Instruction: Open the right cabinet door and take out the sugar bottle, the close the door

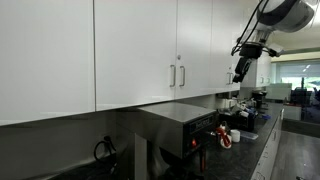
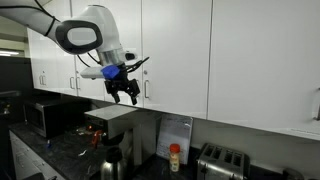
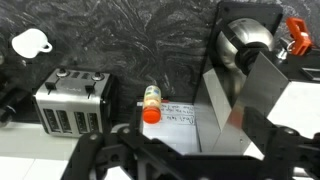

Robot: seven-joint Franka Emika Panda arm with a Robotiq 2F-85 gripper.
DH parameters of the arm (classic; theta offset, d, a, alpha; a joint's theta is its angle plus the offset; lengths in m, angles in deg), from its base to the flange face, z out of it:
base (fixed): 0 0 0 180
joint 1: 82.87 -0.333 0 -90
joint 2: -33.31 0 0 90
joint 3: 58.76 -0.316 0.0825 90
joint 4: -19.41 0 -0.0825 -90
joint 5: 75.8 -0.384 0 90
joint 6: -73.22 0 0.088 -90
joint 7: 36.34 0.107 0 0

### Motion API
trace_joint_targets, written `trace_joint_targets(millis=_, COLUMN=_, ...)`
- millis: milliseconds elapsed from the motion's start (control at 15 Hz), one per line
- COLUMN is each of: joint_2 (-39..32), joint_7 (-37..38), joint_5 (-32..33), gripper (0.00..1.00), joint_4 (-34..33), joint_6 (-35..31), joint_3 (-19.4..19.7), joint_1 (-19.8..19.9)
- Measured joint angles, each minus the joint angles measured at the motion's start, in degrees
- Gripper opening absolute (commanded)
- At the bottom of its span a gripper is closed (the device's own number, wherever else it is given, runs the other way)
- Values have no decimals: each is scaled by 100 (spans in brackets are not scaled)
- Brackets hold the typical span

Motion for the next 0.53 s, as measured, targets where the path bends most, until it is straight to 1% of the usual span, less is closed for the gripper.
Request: trace_joint_targets(millis=533, joint_2=-374, joint_7=-602, joint_5=-666, gripper=100, joint_4=-235, joint_6=-799, joint_3=17, joint_1=-666)
